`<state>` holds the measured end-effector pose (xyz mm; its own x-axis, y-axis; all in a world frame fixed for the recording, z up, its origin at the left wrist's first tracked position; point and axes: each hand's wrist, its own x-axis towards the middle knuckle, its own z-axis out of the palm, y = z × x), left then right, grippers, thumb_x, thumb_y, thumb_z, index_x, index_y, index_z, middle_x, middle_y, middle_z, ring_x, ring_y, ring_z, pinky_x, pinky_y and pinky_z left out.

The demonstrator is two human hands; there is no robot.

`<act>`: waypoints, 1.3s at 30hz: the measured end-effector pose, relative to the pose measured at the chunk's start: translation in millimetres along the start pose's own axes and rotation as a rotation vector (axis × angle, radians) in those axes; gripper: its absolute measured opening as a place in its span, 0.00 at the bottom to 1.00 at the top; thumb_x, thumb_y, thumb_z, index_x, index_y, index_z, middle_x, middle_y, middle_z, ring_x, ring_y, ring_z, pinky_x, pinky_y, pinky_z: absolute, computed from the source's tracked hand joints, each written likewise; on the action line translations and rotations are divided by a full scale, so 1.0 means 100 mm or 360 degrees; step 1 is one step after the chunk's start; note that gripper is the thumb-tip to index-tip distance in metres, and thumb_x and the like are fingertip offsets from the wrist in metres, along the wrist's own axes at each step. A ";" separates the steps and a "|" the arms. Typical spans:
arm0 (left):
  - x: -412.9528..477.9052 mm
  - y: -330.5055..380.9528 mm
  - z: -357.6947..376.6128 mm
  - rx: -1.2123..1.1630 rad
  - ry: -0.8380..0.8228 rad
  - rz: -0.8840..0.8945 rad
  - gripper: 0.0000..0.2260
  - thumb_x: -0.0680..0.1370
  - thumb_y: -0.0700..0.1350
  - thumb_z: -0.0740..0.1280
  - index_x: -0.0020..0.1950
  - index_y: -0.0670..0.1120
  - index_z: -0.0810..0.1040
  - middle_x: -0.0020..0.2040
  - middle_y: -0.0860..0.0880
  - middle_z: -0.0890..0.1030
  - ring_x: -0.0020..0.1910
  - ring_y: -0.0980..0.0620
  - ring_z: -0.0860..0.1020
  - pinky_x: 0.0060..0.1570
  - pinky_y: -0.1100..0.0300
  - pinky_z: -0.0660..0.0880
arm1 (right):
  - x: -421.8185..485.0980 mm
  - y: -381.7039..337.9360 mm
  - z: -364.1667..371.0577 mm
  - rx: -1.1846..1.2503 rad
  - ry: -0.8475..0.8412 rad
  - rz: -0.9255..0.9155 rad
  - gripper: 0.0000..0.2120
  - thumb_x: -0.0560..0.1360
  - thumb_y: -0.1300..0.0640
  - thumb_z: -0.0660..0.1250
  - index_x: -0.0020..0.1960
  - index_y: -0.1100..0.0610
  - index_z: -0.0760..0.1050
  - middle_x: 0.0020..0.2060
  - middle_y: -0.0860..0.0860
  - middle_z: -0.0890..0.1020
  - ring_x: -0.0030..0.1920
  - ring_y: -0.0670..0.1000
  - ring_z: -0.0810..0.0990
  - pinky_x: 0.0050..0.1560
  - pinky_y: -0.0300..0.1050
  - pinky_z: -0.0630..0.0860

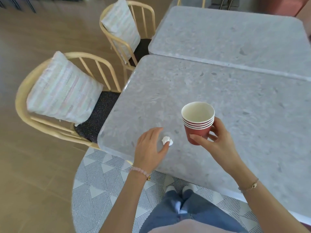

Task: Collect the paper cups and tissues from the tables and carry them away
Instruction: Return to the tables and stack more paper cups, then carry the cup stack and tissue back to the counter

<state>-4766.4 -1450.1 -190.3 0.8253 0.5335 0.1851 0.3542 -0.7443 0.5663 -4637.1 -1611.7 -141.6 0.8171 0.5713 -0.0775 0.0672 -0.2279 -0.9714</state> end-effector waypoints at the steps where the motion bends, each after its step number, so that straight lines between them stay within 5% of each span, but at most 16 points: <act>1: 0.00 -0.04 0.05 -0.0034 -0.0025 -0.0046 0.18 0.73 0.48 0.70 0.62 0.44 0.75 0.59 0.47 0.79 0.58 0.47 0.76 0.58 0.55 0.69 | 0.00 0.01 0.02 -0.0008 0.0007 0.0006 0.27 0.65 0.59 0.77 0.57 0.40 0.70 0.52 0.42 0.80 0.53 0.39 0.78 0.50 0.28 0.74; 5: 0.05 -0.17 0.25 -0.0150 -0.0141 -0.0190 0.19 0.72 0.47 0.72 0.60 0.44 0.76 0.60 0.48 0.77 0.59 0.48 0.74 0.58 0.60 0.66 | 0.01 0.05 0.05 -0.0045 0.0016 0.0055 0.28 0.65 0.57 0.77 0.58 0.39 0.69 0.53 0.41 0.79 0.54 0.39 0.78 0.49 0.28 0.74; 11: 0.17 -0.26 0.46 -0.0107 -0.0305 -0.0174 0.19 0.68 0.45 0.74 0.58 0.44 0.77 0.58 0.48 0.79 0.59 0.47 0.74 0.60 0.55 0.67 | 0.02 0.08 0.02 -0.0047 0.0048 0.0105 0.27 0.65 0.56 0.77 0.57 0.38 0.70 0.52 0.39 0.80 0.54 0.40 0.78 0.50 0.28 0.75; 18: 0.22 -0.25 0.58 -0.0064 -0.0455 -0.0135 0.11 0.72 0.39 0.70 0.54 0.43 0.78 0.53 0.47 0.80 0.54 0.47 0.76 0.56 0.54 0.71 | 0.03 0.11 -0.05 -0.0027 0.0047 0.0142 0.28 0.65 0.57 0.77 0.61 0.44 0.71 0.52 0.42 0.80 0.54 0.40 0.78 0.52 0.32 0.75; 28: 0.31 0.01 0.31 -0.0232 -0.0025 -0.0290 0.09 0.73 0.38 0.70 0.53 0.40 0.79 0.50 0.45 0.81 0.49 0.47 0.76 0.47 0.69 0.65 | 0.15 0.10 -0.16 0.0007 -0.0107 0.0091 0.29 0.63 0.53 0.77 0.60 0.41 0.71 0.54 0.41 0.80 0.55 0.40 0.78 0.55 0.38 0.74; 39: 0.22 0.56 -0.64 -0.0551 0.0738 -0.0431 0.10 0.71 0.38 0.74 0.49 0.45 0.79 0.47 0.51 0.82 0.46 0.55 0.78 0.49 0.73 0.70 | 0.41 -0.26 -0.03 0.0052 -0.0381 -0.0187 0.26 0.65 0.57 0.77 0.56 0.38 0.71 0.49 0.38 0.80 0.52 0.35 0.77 0.47 0.25 0.73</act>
<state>-4756.5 -1454.0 -103.0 0.4228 0.8607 0.2836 0.2969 -0.4272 0.8540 -4603.5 -1584.6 -119.2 0.6460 0.7633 -0.0111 0.1319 -0.1259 -0.9832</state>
